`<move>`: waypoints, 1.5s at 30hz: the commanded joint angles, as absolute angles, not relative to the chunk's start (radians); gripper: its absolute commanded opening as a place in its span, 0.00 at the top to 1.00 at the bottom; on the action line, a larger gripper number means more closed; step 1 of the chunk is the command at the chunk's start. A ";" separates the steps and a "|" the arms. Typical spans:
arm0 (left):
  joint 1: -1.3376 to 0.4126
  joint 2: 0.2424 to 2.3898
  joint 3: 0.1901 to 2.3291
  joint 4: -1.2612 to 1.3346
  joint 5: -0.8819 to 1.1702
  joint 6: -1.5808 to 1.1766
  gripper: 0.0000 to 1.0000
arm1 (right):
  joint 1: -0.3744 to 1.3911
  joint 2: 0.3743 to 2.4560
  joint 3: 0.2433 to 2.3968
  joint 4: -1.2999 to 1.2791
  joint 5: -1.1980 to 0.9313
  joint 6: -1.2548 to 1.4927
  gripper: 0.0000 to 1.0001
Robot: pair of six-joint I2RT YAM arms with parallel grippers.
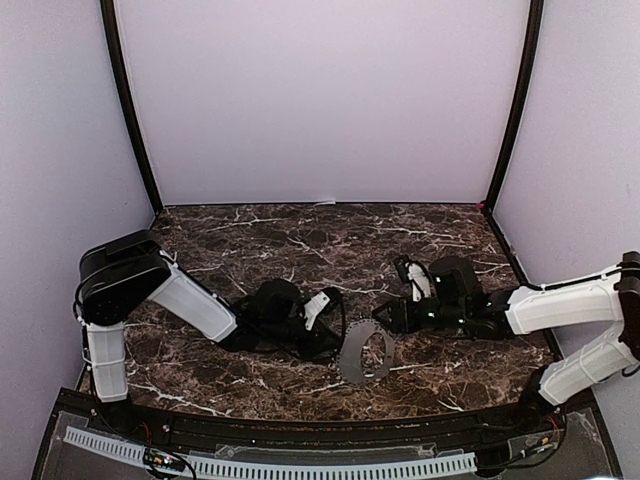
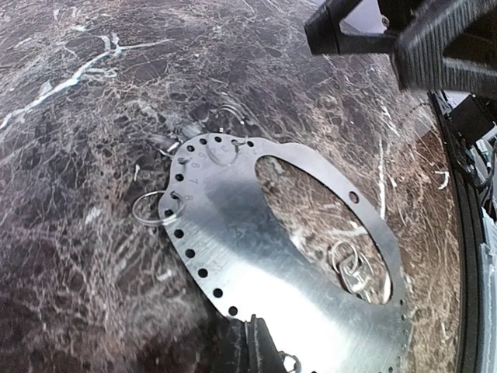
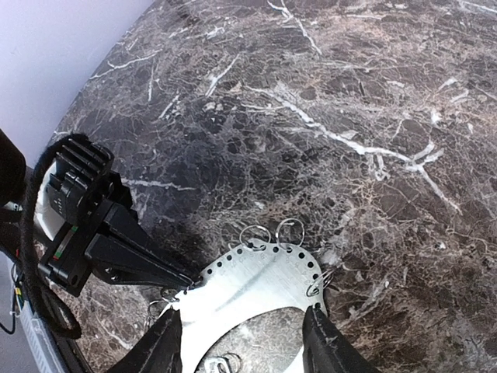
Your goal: Remove the keys from the keyring
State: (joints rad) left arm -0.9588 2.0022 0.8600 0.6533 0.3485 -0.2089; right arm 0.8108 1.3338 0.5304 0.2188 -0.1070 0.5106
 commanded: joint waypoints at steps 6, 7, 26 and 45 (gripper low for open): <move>-0.963 1.751 0.778 0.688 0.425 -0.272 1.00 | 0.808 1.177 0.437 0.420 -0.302 0.410 0.42; -0.963 1.731 0.780 0.673 0.426 -0.281 1.00 | 0.810 1.176 0.431 0.433 -0.325 0.407 0.41; -0.800 1.337 0.597 0.493 0.242 -0.463 1.00 | 0.826 1.166 0.329 0.521 -0.200 0.485 0.33; -0.647 1.326 0.415 0.372 0.046 -0.520 0.88 | 1.242 1.592 0.607 0.149 0.371 0.308 0.36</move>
